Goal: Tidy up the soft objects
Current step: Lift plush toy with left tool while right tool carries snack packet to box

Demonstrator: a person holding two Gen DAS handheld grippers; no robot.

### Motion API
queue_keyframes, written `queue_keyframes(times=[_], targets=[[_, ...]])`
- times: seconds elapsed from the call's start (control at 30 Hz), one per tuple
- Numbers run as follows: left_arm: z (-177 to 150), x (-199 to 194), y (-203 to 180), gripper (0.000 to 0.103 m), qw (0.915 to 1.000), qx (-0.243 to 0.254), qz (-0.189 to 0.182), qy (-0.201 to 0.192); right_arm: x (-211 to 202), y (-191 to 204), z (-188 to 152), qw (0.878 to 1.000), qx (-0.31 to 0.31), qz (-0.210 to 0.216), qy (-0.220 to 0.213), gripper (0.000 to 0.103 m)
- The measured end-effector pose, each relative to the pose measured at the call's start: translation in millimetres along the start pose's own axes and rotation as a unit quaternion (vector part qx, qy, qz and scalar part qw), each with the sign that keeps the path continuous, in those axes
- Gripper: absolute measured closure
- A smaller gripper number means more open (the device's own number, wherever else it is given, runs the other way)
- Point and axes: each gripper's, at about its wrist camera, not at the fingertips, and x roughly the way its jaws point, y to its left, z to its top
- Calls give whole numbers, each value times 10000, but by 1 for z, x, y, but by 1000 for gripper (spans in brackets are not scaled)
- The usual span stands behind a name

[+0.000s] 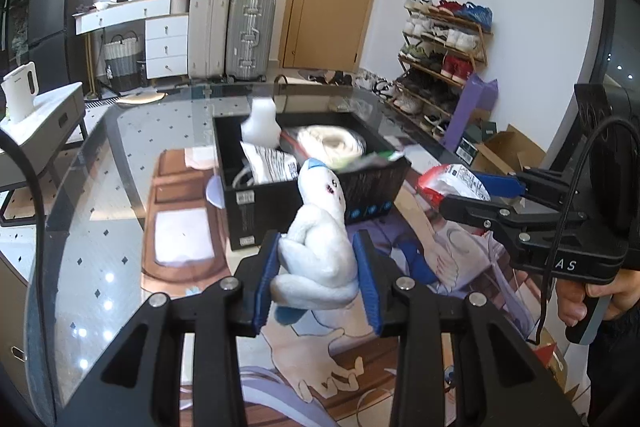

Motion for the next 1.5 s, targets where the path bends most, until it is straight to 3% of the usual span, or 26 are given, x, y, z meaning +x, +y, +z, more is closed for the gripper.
queue_keyframes(times=[0.5,0.67,0.83,0.93,0.97,1.03,1.2,1.23,1.33,1.5], targets=[[27,-3,4,69,9994,62,189,-300,-14,4,35,9993,-126,46,-348,54],[27,2,9,77,9997,44,126,-227,-10,4,37,9994,-143,54,-310,54],[19,5,15,77,9999,8,112,-51,-8,3,33,9996,-118,37,-255,53],[8,13,20,72,9997,-93,126,209,-5,0,30,9997,-82,30,-208,53],[2,17,22,60,9993,-117,151,312,-3,0,28,9998,-71,35,-184,53],[-6,28,25,48,9985,-179,214,467,0,-1,26,9999,-47,32,-143,53],[-22,53,24,48,9966,-211,212,773,4,1,25,9999,-84,49,-101,53],[-24,58,22,49,9962,-180,219,827,4,1,25,9999,-80,44,-92,53],[-28,64,18,78,9955,-86,208,918,5,0,25,9999,-72,38,-80,53],[-25,51,13,80,9979,-17,49,646,5,-1,26,9999,-76,36,-91,53]])
